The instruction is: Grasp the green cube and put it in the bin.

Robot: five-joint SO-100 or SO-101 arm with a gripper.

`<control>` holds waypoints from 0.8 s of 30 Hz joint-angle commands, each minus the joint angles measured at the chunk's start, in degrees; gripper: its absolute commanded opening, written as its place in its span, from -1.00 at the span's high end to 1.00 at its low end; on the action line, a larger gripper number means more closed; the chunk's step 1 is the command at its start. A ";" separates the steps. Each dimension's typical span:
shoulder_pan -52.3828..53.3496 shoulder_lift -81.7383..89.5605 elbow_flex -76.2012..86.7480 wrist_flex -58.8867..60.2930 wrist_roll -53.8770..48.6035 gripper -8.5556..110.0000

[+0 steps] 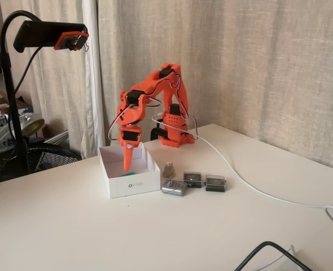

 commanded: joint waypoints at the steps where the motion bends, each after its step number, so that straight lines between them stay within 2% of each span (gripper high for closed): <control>1: -2.64 2.46 -2.29 0.00 -0.09 0.08; 6: -14.41 12.30 -0.88 1.41 0.79 0.08; 12: -39.20 28.74 4.66 -1.58 0.97 0.08; 19: -69.17 50.80 19.16 -8.00 0.97 0.08; 24: -85.52 69.35 33.49 -8.61 1.05 0.08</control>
